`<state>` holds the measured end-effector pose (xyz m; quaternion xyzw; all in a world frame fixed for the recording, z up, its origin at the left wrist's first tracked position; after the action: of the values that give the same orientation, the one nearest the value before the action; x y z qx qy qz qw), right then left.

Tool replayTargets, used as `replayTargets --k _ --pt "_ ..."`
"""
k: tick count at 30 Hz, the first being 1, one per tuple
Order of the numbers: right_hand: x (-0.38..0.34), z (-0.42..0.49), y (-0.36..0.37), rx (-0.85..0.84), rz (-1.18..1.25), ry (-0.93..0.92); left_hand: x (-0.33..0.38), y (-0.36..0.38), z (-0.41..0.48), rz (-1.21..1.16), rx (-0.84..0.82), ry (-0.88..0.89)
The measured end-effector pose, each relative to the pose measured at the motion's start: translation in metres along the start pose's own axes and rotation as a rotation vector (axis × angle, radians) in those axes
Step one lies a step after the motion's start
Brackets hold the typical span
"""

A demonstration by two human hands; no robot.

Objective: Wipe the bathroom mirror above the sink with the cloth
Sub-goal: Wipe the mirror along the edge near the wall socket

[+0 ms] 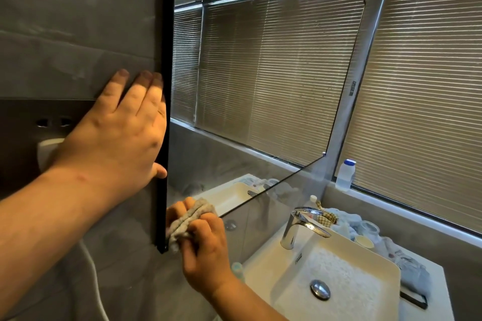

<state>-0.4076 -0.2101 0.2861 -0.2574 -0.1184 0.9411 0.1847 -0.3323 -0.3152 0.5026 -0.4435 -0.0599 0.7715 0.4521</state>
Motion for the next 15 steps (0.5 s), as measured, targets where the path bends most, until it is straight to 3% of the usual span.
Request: replayTargets --k 8,15 --pt "0.071 0.032 -0.044 0.260 0.087 0.428 0.000 0.000 0.000 -0.003 -0.014 -0.004" --pt "0.084 0.016 -0.027 0.221 0.103 0.635 -0.002 0.001 0.001 -0.044 0.001 -0.031"
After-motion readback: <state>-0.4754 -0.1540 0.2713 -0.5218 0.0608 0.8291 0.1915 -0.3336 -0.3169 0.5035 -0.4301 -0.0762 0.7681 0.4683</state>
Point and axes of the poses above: each hand's wrist, its own z-axis towards the middle knuckle, its own y-axis out of the palm, x = y × z, the point moved 9 cm from there along z, towards the middle knuckle, and after that the axes turned 4 degrees about y, right-handed, at the moved point
